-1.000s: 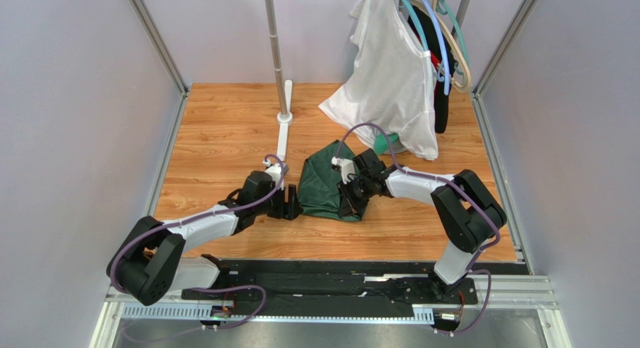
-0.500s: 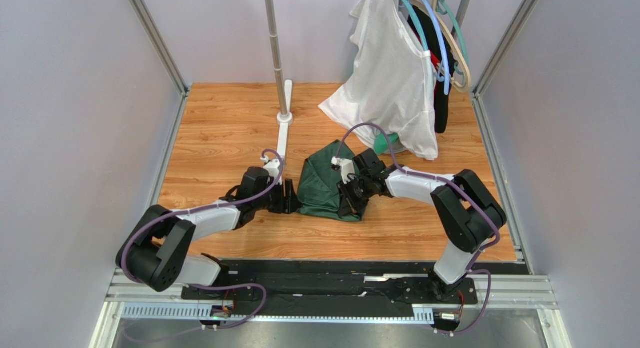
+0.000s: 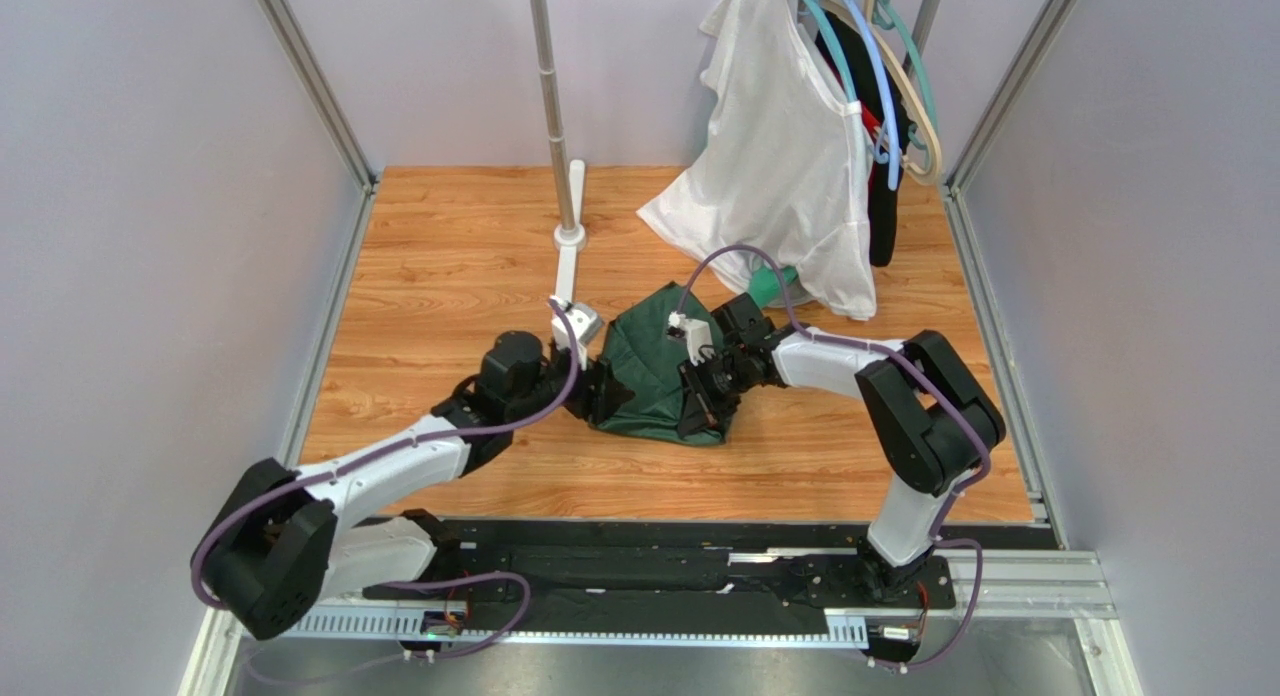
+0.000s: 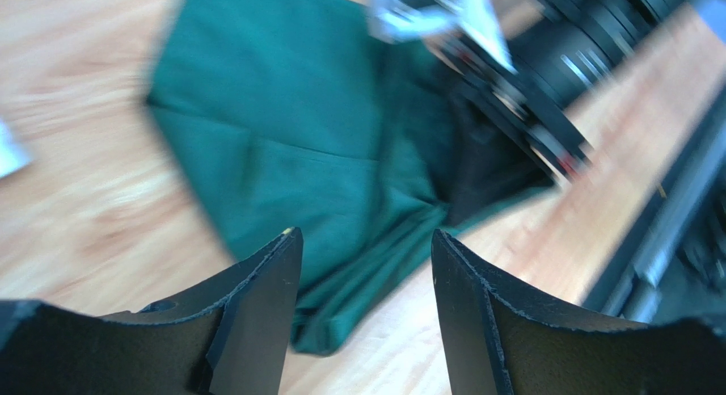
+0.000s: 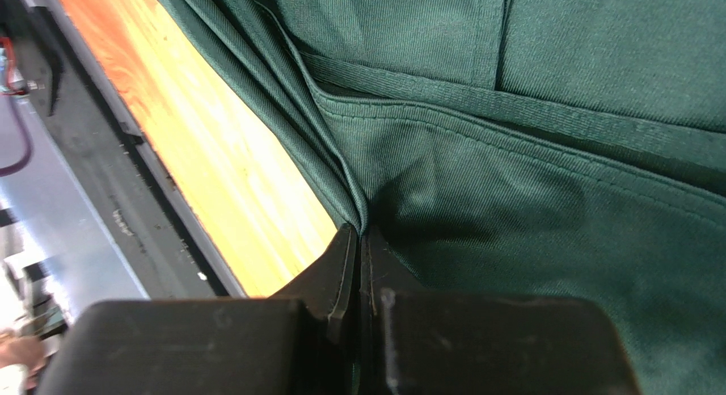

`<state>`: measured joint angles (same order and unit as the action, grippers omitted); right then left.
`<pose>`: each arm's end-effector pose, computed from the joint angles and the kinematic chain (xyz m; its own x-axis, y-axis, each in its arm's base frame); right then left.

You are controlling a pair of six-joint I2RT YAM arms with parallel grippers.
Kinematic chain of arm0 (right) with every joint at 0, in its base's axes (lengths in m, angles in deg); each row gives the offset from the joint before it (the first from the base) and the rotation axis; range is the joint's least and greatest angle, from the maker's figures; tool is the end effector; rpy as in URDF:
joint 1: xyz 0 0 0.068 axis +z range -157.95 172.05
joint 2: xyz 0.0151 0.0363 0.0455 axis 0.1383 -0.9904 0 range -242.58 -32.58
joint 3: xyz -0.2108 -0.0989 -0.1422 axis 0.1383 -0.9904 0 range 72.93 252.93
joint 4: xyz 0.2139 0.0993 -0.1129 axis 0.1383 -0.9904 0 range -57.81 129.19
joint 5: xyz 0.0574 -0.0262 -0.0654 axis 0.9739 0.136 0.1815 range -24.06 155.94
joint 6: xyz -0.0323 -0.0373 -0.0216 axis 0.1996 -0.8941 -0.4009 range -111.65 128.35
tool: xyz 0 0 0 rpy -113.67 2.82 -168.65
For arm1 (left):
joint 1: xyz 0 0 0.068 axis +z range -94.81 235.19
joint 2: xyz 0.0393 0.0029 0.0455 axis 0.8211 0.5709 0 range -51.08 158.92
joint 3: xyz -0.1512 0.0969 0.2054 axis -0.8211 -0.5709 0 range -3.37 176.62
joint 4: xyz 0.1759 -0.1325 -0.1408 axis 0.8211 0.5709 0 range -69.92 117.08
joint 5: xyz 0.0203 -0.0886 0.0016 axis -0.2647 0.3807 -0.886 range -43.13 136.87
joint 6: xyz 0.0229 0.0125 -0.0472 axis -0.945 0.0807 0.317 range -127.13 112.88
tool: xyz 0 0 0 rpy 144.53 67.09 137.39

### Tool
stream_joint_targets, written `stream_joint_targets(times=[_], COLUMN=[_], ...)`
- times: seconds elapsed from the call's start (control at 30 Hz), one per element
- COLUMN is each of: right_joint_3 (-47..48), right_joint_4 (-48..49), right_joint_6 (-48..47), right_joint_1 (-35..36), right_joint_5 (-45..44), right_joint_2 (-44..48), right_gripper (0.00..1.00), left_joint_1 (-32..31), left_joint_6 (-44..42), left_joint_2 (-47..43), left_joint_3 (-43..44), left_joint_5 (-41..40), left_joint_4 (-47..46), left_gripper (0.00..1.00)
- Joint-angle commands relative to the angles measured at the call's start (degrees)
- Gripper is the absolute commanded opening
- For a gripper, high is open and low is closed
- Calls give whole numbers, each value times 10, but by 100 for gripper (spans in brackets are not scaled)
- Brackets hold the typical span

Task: Fold the napkin, place the utensils inside, and roll it up
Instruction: Roll the napkin with the utensil

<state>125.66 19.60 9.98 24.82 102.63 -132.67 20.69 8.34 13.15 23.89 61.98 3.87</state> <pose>0.2546 0.1891 0.1396 -0.7914 -0.4823 -0.3757 -0.6084 0.5616 0.5608 0.1911 -0.1427 0.2135 -0.4808 0.0181 -0.8766 0.6428 0.6872 -0.3384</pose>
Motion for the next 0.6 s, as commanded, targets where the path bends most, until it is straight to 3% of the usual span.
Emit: stream_joint_targets(times=[0.0, 0.57], right_joint_3=[18, 53], right_joint_4=[-40, -75], right_joint_6=[-15, -42], right_joint_1=[-7, -25], right_joint_5=[38, 126], right_joint_2=[-29, -91], right_gripper=[0, 0], left_joint_1=[-50, -93], left_joint_6=[-50, -90], left_joint_2=[61, 208], left_joint_3=[18, 66], left_joint_5=[58, 102], left_joint_4=[-44, -84], left_gripper=[64, 59])
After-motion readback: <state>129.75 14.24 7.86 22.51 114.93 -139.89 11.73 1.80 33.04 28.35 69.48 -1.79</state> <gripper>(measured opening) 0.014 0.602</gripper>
